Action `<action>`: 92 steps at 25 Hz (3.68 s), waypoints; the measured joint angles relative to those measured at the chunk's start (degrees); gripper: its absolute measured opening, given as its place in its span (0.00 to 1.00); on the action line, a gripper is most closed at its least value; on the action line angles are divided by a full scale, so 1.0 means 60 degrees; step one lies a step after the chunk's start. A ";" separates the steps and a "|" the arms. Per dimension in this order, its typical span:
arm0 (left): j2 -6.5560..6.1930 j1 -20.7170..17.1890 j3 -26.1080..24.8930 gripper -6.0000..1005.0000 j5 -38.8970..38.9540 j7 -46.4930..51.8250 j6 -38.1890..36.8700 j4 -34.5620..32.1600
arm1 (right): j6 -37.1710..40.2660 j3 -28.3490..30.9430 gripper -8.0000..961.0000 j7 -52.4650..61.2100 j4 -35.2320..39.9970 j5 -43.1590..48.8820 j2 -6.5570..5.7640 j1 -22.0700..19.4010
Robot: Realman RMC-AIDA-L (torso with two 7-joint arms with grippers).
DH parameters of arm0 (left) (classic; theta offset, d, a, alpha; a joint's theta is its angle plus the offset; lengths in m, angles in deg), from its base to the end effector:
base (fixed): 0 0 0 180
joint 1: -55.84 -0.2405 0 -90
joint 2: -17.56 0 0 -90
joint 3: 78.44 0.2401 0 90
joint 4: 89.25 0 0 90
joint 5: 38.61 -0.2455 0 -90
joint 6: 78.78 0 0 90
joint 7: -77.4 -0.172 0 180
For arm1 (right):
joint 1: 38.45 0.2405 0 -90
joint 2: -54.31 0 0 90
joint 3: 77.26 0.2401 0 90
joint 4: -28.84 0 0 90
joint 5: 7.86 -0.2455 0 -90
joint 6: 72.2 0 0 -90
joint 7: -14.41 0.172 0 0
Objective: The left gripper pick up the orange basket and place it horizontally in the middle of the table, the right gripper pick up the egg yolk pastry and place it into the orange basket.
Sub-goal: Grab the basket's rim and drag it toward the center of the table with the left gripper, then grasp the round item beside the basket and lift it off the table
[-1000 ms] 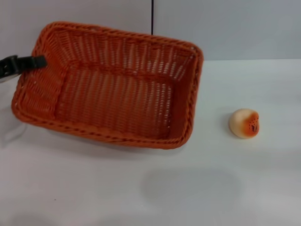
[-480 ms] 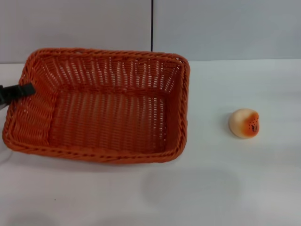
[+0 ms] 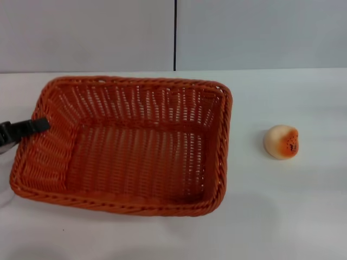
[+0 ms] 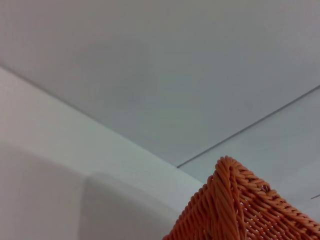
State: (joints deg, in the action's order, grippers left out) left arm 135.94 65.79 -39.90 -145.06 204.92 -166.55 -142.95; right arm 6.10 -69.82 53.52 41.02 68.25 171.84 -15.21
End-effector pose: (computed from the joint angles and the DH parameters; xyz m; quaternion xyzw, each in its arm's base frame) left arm -0.3462 0.3020 0.0664 -0.7076 -0.6071 -0.3141 0.1794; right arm 0.4036 0.3359 0.1123 -0.5321 0.2772 0.4203 0.6807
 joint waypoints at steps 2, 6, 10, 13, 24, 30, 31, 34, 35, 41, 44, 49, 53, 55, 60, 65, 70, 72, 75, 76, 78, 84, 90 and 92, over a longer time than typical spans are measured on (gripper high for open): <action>0.0000 -0.0027 -0.0009 0.21 0.0014 -0.0063 -0.0007 0.0120 | 0.0000 -0.0005 0.69 0.0000 -0.0027 0.0000 0.0005 -0.0019; 0.0000 -0.0096 -0.0014 0.21 0.0047 -0.0132 -0.0001 0.0233 | 0.0000 -0.0058 0.69 0.0000 -0.0037 0.0000 0.0008 -0.0010; -0.0009 -0.0313 -0.0031 0.21 0.0278 -0.0365 -0.0086 0.0326 | 0.0002 -0.0101 0.69 0.0000 -0.0052 0.0001 0.0035 0.0019; -0.0048 -0.0342 -0.0030 0.22 0.0337 -0.0498 -0.0498 0.0362 | 0.0002 -0.0101 0.69 -0.0001 -0.0053 0.0000 0.0052 0.0029; -0.0074 -0.0438 -0.0175 0.23 0.0337 -0.0445 -0.1088 0.0366 | 0.0002 -0.0196 0.69 0.0002 -0.0054 0.0001 0.0085 0.0052; -0.0173 -0.0470 -0.0184 0.42 0.0280 -0.0287 -0.1421 0.0367 | 0.0002 -0.0216 0.69 0.0014 -0.0054 0.0000 0.0077 0.0079; -0.0173 -0.0470 -0.0184 0.45 0.0280 -0.0287 -0.1421 0.0367 | 0.0002 -0.0216 0.69 0.0014 -0.0054 0.0000 0.0063 0.0094; -0.0207 -0.0476 -0.0184 0.54 0.0271 -0.0268 -0.1510 0.0366 | 0.0001 -0.0265 0.69 0.0025 -0.0050 0.0000 0.0017 0.0154; -0.0272 -0.0464 -0.0183 0.57 0.0249 -0.0214 -0.1747 0.0366 | 0.0001 -0.0265 0.69 0.0025 -0.0050 0.0000 0.0017 0.0154; -0.0375 -0.0376 -0.0378 0.66 0.0181 -0.0209 -0.1768 0.0366 | -0.0024 -0.0802 0.69 0.0204 0.0001 0.0001 -0.0101 0.0278; -0.0427 -0.0337 -0.0706 0.66 0.0154 -0.0209 -0.1622 0.0366 | -0.0245 -0.1447 0.69 0.0583 0.0083 0.0001 -0.0253 0.0355; -0.0539 -0.0323 -0.0972 0.66 0.0124 -0.0211 -0.1446 0.0367 | -0.0646 -0.2618 0.69 0.1922 0.0410 0.0000 -0.0552 0.0388; -0.0501 -0.0136 -0.2848 0.66 0.0540 -0.1783 -0.1079 0.0814 | -0.0884 -0.4847 0.69 0.4648 0.1239 0.0597 -0.1157 0.0403; -0.0501 -0.0136 -0.2848 0.66 0.0540 -0.1783 -0.1079 0.0814 | -0.0910 -0.5715 0.69 0.6387 0.1743 0.1588 -0.1557 0.0553; -0.0032 0.0174 -0.3440 0.66 0.2430 -0.5550 -0.1639 0.1871 | 0.0297 -0.6431 0.69 0.9949 0.3156 0.4992 -0.2163 0.1389; -0.0017 0.0562 -0.3447 0.66 0.3525 -0.9150 -0.2509 0.3881 | 0.2532 -0.6460 0.68 1.1722 0.4005 0.7766 -0.2342 0.2586; -0.0008 0.0701 -0.3442 0.66 0.3615 -1.1588 -0.3004 0.5021 | 0.3491 -0.6848 0.66 1.2342 0.4790 0.9502 -0.2120 0.3377; 0.0005 0.0704 -0.3422 0.65 0.3618 -1.2452 -0.3112 0.5382 | 0.3523 -0.7629 0.66 1.2631 0.5338 0.9786 -0.1865 0.3435; 0.0001 0.0703 -0.3422 0.65 0.3613 -1.3037 -0.3136 0.5718 | 0.3395 -0.8551 0.65 1.2971 0.5955 1.0324 -0.1521 0.3472; -0.0004 0.0702 -0.3423 0.65 0.3590 -1.3386 -0.3136 0.5856 | 0.3383 -0.8764 0.65 1.3047 0.6085 1.0590 -0.1402 0.3513; -0.0004 0.0698 -0.3423 0.65 0.3575 -1.3547 -0.3134 0.5911 | 0.3299 -0.8997 0.64 1.3121 0.6275 1.1240 -0.1105 0.3647; -0.0025 0.0697 -0.3428 0.65 0.3540 -1.3732 -0.3053 0.6090 | 0.2832 -0.9294 0.63 1.3130 0.6371 1.2750 -0.0468 0.3932; -0.0018 0.0694 -0.3407 0.65 0.3519 -1.3729 -0.3030 0.6210 | 0.2163 -1.0056 0.61 1.3242 0.6212 1.2981 -0.0282 0.3944; -0.0025 0.0681 -0.3405 0.65 0.3518 -1.3704 -0.3035 0.6227 | 0.1962 -1.0118 0.61 1.3244 0.6121 1.2987 -0.0253 0.3951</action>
State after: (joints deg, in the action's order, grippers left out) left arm 135.79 69.88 -60.33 -123.95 122.70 -184.76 -105.59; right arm 17.87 -130.52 132.98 77.75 146.17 170.32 8.49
